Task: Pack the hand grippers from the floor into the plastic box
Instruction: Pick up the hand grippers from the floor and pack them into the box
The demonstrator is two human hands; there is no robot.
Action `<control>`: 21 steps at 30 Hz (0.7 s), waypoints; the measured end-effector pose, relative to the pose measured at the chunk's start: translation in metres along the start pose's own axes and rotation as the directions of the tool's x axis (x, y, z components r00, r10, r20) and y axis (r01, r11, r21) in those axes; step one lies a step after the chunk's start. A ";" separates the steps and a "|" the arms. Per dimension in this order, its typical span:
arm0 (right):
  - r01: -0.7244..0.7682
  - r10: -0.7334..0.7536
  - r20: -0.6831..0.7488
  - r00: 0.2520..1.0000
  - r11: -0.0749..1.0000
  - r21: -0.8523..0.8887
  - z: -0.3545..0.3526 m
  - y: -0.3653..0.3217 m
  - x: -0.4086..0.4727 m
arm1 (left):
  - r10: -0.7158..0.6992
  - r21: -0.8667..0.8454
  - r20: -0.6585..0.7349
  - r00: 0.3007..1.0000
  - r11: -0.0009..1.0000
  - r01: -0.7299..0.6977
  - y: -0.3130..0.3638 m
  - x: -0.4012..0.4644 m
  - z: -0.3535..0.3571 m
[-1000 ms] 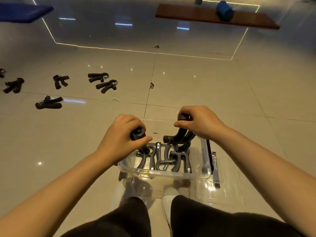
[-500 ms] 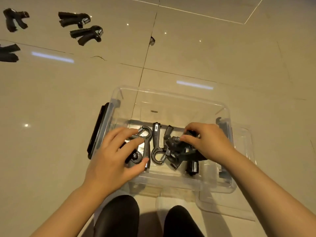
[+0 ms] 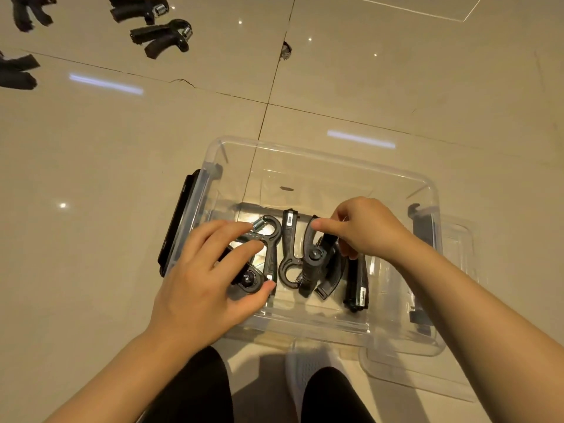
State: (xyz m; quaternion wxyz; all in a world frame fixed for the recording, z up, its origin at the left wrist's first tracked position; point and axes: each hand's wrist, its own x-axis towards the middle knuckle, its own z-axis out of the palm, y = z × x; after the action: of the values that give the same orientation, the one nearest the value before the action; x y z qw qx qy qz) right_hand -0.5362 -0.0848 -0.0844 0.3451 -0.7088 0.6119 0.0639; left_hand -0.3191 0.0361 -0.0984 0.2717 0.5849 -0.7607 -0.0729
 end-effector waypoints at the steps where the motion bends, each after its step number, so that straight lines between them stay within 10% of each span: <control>1: -0.029 0.029 0.025 0.999 0.999 0.017 0.003 0.002 0.005 | -0.002 0.002 0.004 1.000 1.000 0.002 0.000 0.000 0.000; 7: -0.162 0.160 -0.042 0.986 0.984 -0.068 0.032 0.007 0.036 | -0.040 -0.011 0.038 0.998 0.999 0.041 0.000 0.000 -0.002; 14: -0.010 -0.065 -0.210 0.976 0.941 -0.338 0.039 0.010 0.041 | -0.055 -0.038 0.024 0.998 0.998 0.056 -0.001 0.000 -0.003; 21: 0.464 -0.407 0.233 0.883 0.688 -0.558 0.066 0.022 0.028 | -0.052 -0.043 0.021 0.998 0.998 0.052 -0.001 -0.001 -0.002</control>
State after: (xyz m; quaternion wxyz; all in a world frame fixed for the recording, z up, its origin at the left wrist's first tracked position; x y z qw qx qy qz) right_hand -0.5275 -0.0701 -0.1575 0.1356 -0.9017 0.3573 0.2022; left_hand -0.3173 0.0369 -0.0979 0.2749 0.5977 -0.7461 -0.1023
